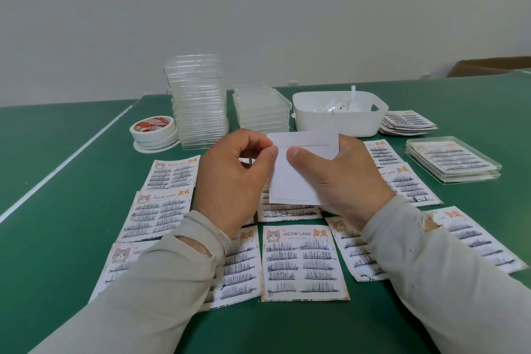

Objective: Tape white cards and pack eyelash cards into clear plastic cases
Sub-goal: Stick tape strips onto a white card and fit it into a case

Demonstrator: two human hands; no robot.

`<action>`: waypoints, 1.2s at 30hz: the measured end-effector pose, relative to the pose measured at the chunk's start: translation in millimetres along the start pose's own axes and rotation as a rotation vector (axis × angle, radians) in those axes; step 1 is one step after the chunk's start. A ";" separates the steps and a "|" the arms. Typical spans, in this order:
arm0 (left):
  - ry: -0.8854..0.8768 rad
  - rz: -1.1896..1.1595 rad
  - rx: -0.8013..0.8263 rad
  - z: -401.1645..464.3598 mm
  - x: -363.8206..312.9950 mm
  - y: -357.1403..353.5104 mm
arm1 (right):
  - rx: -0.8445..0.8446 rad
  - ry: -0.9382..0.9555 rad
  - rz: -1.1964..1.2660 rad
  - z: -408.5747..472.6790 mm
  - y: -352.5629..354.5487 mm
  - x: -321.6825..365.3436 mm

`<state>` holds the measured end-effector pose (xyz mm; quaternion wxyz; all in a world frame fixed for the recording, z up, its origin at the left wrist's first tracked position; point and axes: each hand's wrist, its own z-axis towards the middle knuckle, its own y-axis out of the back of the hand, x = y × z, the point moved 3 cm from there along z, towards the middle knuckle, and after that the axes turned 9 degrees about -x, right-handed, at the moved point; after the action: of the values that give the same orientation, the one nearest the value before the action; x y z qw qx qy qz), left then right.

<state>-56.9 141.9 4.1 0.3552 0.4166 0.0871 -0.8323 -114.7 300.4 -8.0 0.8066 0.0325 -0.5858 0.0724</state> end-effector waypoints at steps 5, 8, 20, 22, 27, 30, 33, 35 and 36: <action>0.090 -0.094 -0.032 1.1 1.8 -0.7 | 0.010 0.012 0.002 0.4 0.8 0.9; 0.224 -0.218 -0.037 5.1 7.3 -0.4 | 0.029 0.054 -0.096 0.3 -0.9 1.7; 0.098 -0.191 -0.054 4.6 1.3 2.2 | 0.033 -0.123 0.159 3.3 2.7 -3.6; 0.030 -0.117 -0.049 2.6 -1.5 3.4 | 0.027 -0.111 0.164 3.8 3.0 -3.9; -0.090 0.012 -0.024 -0.5 -5.7 2.3 | 0.022 -0.054 0.132 4.8 3.7 -3.8; -0.104 0.046 -0.016 0.0 -4.8 2.1 | -0.002 -0.011 0.081 3.1 3.5 -1.7; -0.109 0.059 -0.018 0.5 -4.5 2.4 | -0.031 0.042 0.008 1.6 3.3 2.5; -0.110 0.064 -0.018 0.8 -4.5 2.6 | -0.041 0.075 -0.039 1.1 2.9 4.8; -0.109 0.066 -0.016 0.9 -4.5 2.7 | -0.046 0.090 -0.055 1.0 2.9 5.4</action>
<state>-53.8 141.8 8.5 0.3899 0.3704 0.0606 -0.8409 -114.5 303.5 -2.7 0.8344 0.0268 -0.5492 0.0379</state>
